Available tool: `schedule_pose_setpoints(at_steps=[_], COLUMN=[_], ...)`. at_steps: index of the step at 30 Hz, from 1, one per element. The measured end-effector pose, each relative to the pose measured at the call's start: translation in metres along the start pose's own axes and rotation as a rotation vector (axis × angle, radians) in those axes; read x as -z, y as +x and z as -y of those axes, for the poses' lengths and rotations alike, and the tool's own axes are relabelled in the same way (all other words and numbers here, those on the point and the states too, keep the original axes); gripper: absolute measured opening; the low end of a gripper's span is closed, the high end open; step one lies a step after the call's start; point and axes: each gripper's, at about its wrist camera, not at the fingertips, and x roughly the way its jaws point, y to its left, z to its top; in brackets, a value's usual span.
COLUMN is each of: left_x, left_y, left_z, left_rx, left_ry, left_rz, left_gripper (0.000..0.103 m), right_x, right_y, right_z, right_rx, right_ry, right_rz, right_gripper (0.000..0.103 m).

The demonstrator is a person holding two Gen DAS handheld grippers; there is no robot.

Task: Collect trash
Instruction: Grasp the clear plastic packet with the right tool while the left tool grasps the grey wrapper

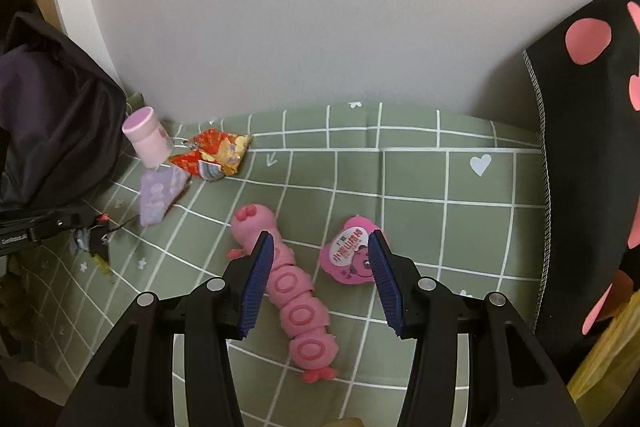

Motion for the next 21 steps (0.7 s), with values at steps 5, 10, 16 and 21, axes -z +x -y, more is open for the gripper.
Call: schedule_pose_setpoints(at_steps=[5, 10, 16, 21], left_x=[0.011, 0.011, 0.005, 0.003], left_y=[0.013, 0.011, -0.001, 0.003], left_z=[-0.001, -0.007, -0.017, -0.019], left_rx=[0.019, 0.000, -0.028, -0.020], left_ry=[0.005, -0.010, -0.032, -0.039], left_rz=[-0.060, -0.051, -0.010, -0.025], left_gripper=[0.022, 0.031, 0.036, 0.038], right_x=[0.008, 0.013, 0.029, 0.030], right_y=[0.013, 0.033, 0.036, 0.038], right_z=[0.020, 0.046, 0.047, 0.032], right_rx=[0.022, 0.019, -0.137, -0.094], right_ry=[-0.038, -0.002, 0.079, -0.023], right_rz=[-0.032, -0.070, -0.107, -0.106], right_gripper=[0.046, 0.046, 0.046, 0.046])
